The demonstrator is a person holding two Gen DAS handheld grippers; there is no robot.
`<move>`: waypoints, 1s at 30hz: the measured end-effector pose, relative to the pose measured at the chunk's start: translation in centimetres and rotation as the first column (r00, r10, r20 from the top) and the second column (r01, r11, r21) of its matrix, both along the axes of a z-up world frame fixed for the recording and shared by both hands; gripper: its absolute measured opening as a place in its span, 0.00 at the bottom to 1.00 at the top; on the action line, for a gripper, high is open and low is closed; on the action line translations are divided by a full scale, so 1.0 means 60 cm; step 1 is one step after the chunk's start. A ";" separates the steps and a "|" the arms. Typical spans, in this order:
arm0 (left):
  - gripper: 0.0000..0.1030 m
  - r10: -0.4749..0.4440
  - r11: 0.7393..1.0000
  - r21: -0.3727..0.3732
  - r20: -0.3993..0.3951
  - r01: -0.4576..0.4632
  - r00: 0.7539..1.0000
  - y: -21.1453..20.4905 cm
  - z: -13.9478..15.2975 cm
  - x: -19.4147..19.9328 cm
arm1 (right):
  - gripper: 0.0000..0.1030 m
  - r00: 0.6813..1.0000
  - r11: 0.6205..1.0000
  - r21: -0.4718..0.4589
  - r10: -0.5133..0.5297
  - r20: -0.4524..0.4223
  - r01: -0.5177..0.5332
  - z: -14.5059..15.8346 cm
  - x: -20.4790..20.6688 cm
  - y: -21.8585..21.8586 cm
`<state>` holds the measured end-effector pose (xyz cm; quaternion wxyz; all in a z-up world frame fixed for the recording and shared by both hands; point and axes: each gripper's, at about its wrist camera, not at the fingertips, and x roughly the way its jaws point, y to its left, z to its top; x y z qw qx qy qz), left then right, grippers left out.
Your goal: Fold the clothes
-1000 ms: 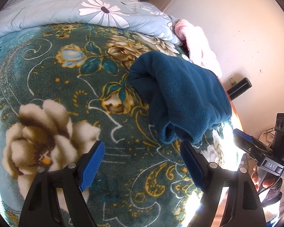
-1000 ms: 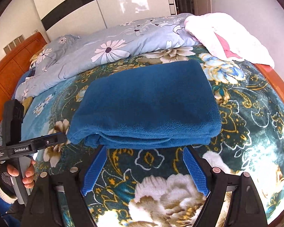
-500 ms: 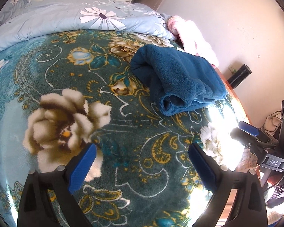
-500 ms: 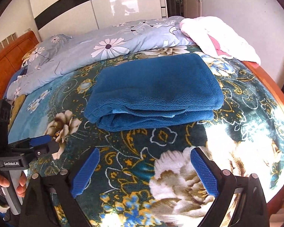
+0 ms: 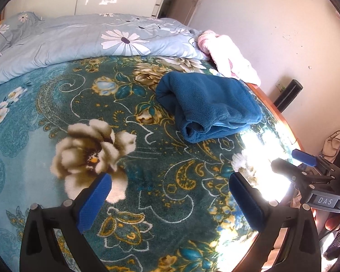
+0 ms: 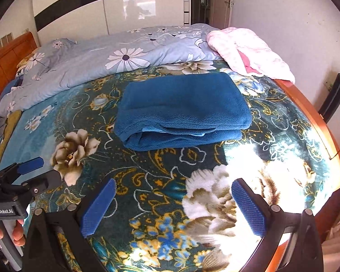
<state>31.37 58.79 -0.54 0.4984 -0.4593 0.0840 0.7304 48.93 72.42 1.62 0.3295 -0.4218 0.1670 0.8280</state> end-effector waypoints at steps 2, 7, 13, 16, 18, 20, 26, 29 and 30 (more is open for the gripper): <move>1.00 0.026 1.000 0.011 -0.002 -0.026 1.000 -0.002 0.009 0.004 | 1.00 1.000 1.000 0.003 0.005 0.007 -0.005 0.006 0.003 -0.004; 1.00 0.067 0.998 0.014 -0.057 -0.066 0.996 -0.005 0.029 0.022 | 1.00 0.999 0.999 0.018 0.031 0.011 -0.031 0.020 0.007 -0.015; 1.00 0.098 0.995 0.015 -0.073 -0.097 0.993 -0.007 0.042 0.038 | 1.00 0.999 0.998 0.032 0.051 -0.003 -0.051 0.032 0.014 -0.019; 1.00 0.103 0.995 0.004 -0.073 -0.103 0.992 -0.006 0.045 0.043 | 1.00 0.998 0.998 0.033 0.058 -0.013 -0.058 0.037 0.020 -0.021; 1.00 0.106 0.994 -0.008 -0.093 -0.107 0.990 -0.006 0.047 0.049 | 1.00 0.998 0.997 0.035 0.063 -0.017 -0.062 0.039 0.024 -0.023; 1.00 0.104 0.994 -0.010 -0.112 -0.106 0.988 -0.006 0.048 0.055 | 1.00 0.997 0.997 0.040 0.069 -0.018 -0.068 0.040 0.026 -0.026; 1.00 0.102 0.994 -0.017 -0.135 -0.105 0.986 -0.007 0.047 0.065 | 1.00 0.997 0.997 0.035 0.073 -0.022 -0.072 0.038 0.031 -0.030; 1.00 0.101 0.994 -0.022 -0.139 -0.105 0.985 -0.007 0.047 0.069 | 1.00 0.997 0.997 0.032 0.076 -0.020 -0.075 0.035 0.034 -0.031; 1.00 0.100 0.994 -0.023 -0.141 -0.105 0.985 -0.007 0.046 0.070 | 1.00 0.997 0.997 0.031 0.077 -0.019 -0.076 0.034 0.034 -0.031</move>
